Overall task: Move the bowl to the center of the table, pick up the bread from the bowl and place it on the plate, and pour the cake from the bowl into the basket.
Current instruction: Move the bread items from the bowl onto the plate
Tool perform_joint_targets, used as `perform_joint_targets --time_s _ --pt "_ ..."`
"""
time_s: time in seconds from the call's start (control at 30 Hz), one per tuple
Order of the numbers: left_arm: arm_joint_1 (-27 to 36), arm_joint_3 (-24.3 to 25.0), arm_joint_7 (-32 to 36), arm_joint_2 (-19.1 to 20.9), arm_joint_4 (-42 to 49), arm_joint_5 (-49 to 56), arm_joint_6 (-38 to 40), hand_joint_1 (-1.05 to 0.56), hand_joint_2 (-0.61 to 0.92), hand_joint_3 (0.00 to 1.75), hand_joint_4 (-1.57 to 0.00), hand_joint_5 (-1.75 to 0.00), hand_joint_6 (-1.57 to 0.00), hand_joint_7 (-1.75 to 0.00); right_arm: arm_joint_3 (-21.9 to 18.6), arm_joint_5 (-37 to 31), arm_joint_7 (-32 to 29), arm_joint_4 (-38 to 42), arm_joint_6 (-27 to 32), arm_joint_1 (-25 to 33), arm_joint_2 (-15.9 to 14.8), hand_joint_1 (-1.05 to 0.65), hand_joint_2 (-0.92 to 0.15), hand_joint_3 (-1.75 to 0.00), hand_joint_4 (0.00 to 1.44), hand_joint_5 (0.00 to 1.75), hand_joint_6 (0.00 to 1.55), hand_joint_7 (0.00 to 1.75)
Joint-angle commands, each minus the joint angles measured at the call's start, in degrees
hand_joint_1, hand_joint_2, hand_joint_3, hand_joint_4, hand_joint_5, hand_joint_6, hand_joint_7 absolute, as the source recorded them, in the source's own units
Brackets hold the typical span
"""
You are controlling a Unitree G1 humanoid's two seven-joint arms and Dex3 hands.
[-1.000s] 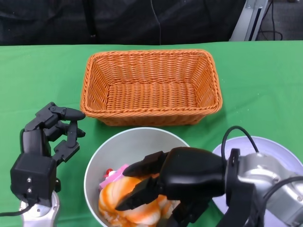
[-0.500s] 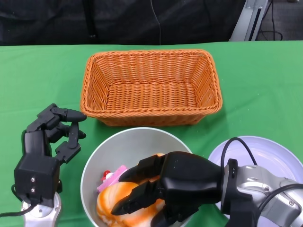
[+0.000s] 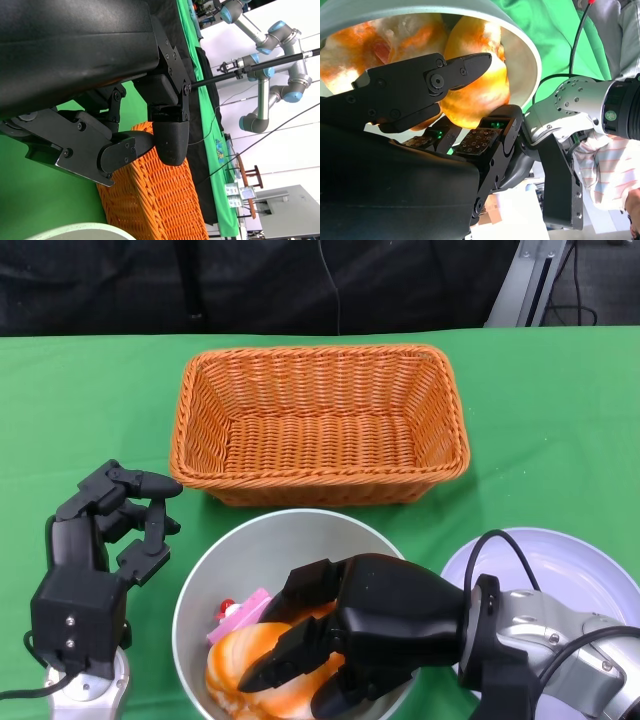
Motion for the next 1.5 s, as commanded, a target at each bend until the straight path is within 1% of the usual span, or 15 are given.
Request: perform_joint_targets --time_s 0.03,0.23,0.33,0.4,0.57,0.6,0.63,0.7,0.77,0.83,0.87,0.97,1.2,1.3,1.5 --pt "0.5 0.2 -0.2 1.1 0.1 -0.2 -0.8 -0.1 0.71 0.8 -0.77 -1.42 -0.85 -1.11 0.5 -0.7 0.5 1.6 -0.3 0.1 -0.5 -0.2 -0.9 0.0 0.94 0.66 1.02 0.02" --pt "0.5 0.1 0.0 1.4 0.5 0.2 -1.0 -0.11 0.72 0.8 -0.77 -1.42 -0.85 -1.11 0.4 -0.7 0.4 1.6 -0.1 0.1 -0.4 -0.19 -0.91 0.0 0.91 0.7 1.03 0.01" --pt "0.5 -0.1 -0.1 1.5 0.7 0.3 -1.2 -0.1 0.72 0.8 -0.77 -1.42 -0.85 -1.11 0.1 0.0 -0.9 2.8 -1.0 0.2 0.2 -0.18 -0.9 0.0 0.91 0.71 1.03 0.01" --pt "0.4 -0.1 0.0 1.6 0.9 0.4 -1.2 -0.1 0.72 0.8 -0.77 -1.42 -0.85 -1.11 -0.2 0.4 -2.7 4.0 -2.3 0.1 0.8 -0.18 -0.9 0.0 0.9 0.83 1.06 0.02" --pt "0.1 -0.1 -0.5 1.9 1.7 0.2 -1.9 -0.1 0.72 0.81 -0.78 -1.42 -0.85 -1.11 -1.3 0.2 -7.9 7.2 -5.8 -0.7 2.2 -0.2 -0.92 -0.01 0.87 0.99 1.11 0.02" --pt "0.1 -0.1 -0.5 2.0 1.9 0.4 -2.1 -0.1 0.72 0.81 -0.77 -1.42 -0.85 -1.11 -1.4 0.2 -8.5 7.7 -6.2 -0.9 2.4 -0.21 -0.92 -0.02 0.82 1.12 1.11 0.02" --pt "0.1 -0.1 -0.5 2.1 2.1 0.4 -2.4 -0.11 0.73 0.8 -0.76 -1.43 -0.84 -1.12 -1.5 0.2 -8.8 8.0 -6.4 -1.1 2.5 -0.21 -0.92 -0.02 0.8 1.18 1.11 0.02" --pt "0.0 0.0 -0.8 2.2 2.5 0.2 -2.8 -0.11 0.75 0.77 -0.76 -1.43 -0.83 -1.13 -1.9 0.5 -9.2 8.4 -6.8 -1.3 2.8 -0.21 -0.92 -0.03 0.77 1.26 1.12 0.02" --pt "-0.2 0.1 -1.0 2.3 3.0 0.1 -3.2 -0.11 0.76 0.75 -0.76 -1.43 -0.83 -1.14 -2.2 1.2 -9.0 8.9 -7.1 -1.3 3.1 -0.21 -0.92 -0.03 0.75 1.29 1.12 0.02" --pt "-0.3 0.2 -1.1 2.3 3.3 0.0 -3.4 -0.11 0.77 0.74 -0.76 -1.43 -0.82 -1.14 -2.7 1.7 -9.3 9.6 -7.8 -1.2 3.6 -0.2 -0.92 -0.01 0.73 1.36 1.13 0.03" --pt "-0.3 0.1 -1.1 2.4 3.4 0.1 -3.5 -0.11 0.77 0.74 -0.76 -1.43 -0.83 -1.14 -3.0 1.8 -9.6 10.0 -8.1 -1.3 3.9 -0.2 -0.91 -0.01 0.73 1.37 1.13 0.03" --pt "-0.5 0.0 -0.8 2.9 4.2 0.7 -4.5 -0.11 0.77 0.73 -0.77 -1.42 -0.82 -1.14 -3.8 1.7 -10.5 10.5 -8.5 -1.3 4.4 -0.21 -0.91 0.0 0.76 1.3 1.14 0.03" --pt "-0.8 0.1 -1.1 3.1 5.0 0.5 -4.9 -0.12 0.76 0.75 -0.8 -1.39 -0.83 -1.12 -4.9 2.8 -10.1 10.9 -8.4 -1.2 5.0 -0.22 -0.92 -0.02 0.79 1.21 1.14 0.03" --pt "-0.8 0.5 -2.0 2.7 5.4 -0.6 -5.3 -0.12 0.76 0.76 -0.79 -1.39 -0.83 -1.11 -5.8 2.7 -12.4 12.3 -10.2 -1.4 5.8 -0.21 -0.91 -0.01 0.83 1.17 1.16 0.03" --pt "-0.9 0.8 -2.3 2.3 6.2 -1.4 -6.1 -0.14 0.77 0.73 -0.79 -1.36 -0.84 -1.1 -7.8 2.2 -16.0 13.6 -10.9 -2.2 6.7 -0.21 -0.91 0.0 0.82 1.23 1.17 0.03"
